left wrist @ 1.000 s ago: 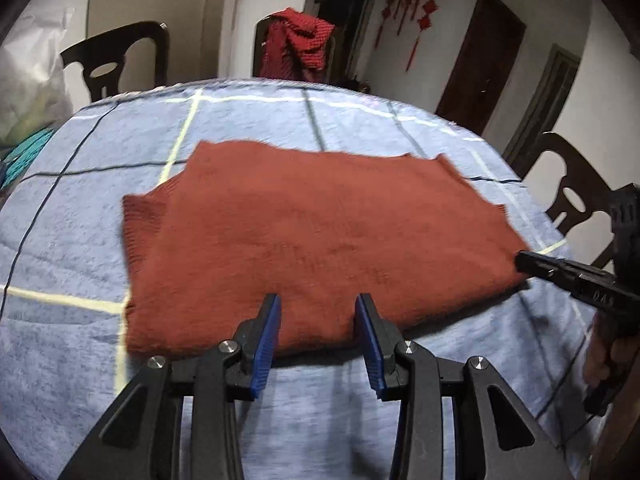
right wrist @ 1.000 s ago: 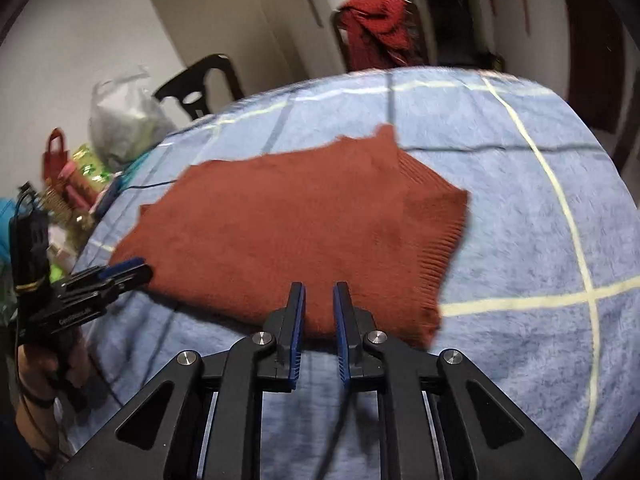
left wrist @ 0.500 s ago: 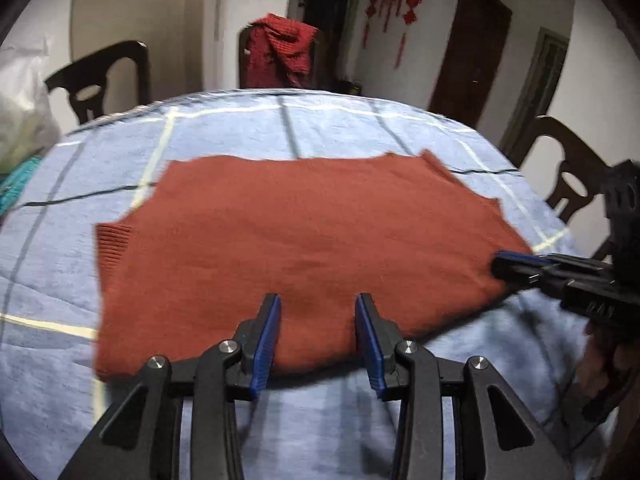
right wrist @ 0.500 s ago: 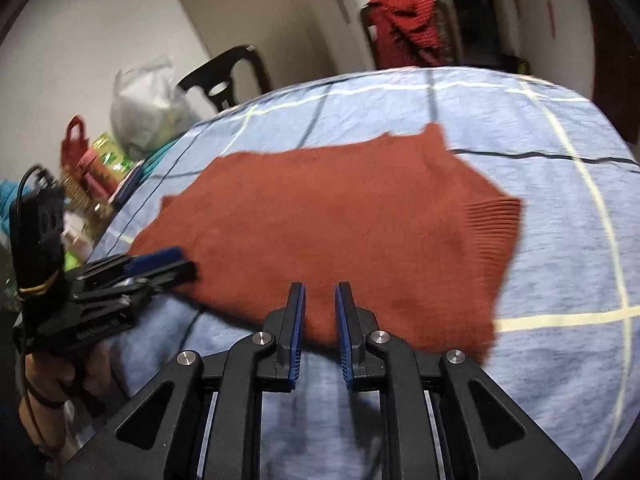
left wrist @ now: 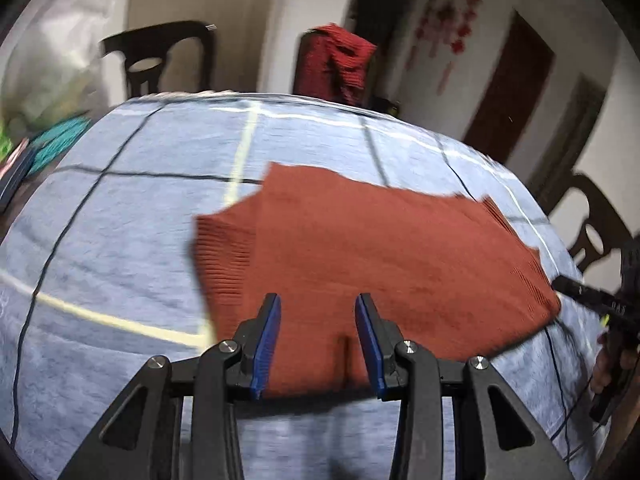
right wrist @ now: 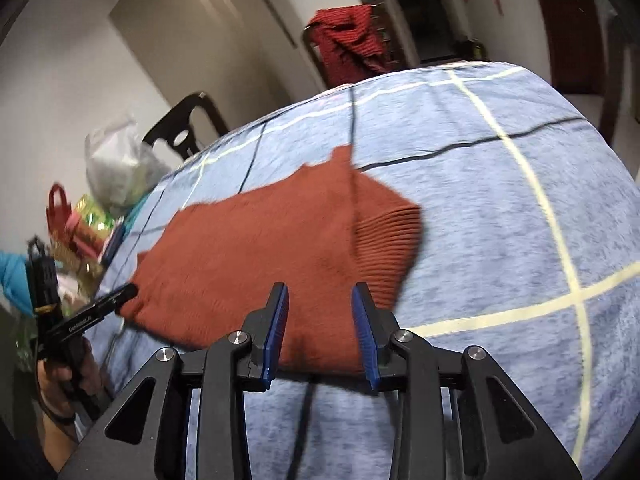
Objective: Fold small clothes
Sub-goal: 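Move both open grippers to one side edge of the folded sweater, then close both grippers on the side edge of the folded sweater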
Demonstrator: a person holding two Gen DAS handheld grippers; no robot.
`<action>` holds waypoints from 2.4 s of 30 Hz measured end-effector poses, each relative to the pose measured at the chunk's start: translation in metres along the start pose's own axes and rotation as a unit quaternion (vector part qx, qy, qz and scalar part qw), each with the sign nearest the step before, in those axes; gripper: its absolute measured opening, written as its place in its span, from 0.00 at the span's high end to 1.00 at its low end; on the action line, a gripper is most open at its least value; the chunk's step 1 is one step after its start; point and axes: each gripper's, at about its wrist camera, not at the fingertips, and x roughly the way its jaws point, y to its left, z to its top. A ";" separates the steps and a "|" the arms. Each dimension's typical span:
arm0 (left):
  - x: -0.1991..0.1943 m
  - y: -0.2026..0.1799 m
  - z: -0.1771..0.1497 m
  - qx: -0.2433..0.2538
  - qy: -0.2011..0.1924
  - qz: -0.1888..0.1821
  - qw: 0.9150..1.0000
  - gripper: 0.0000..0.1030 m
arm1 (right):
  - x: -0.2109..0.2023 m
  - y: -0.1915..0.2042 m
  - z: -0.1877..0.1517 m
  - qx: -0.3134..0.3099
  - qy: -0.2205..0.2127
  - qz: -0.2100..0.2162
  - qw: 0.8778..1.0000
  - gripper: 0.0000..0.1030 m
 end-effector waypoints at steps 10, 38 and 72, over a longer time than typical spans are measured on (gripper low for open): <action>-0.002 0.047 0.004 -0.076 -0.014 0.007 0.997 0.56 | 0.003 -0.031 0.001 0.061 -0.002 0.008 0.998 0.53; 0.031 0.057 0.008 -0.131 0.002 -0.090 0.987 0.43 | 0.020 -0.033 0.010 0.068 0.011 0.060 0.996 0.49; 0.028 0.027 0.027 -0.092 0.012 -0.091 0.992 0.81 | 0.034 -0.004 0.033 0.018 0.046 0.043 0.998 0.84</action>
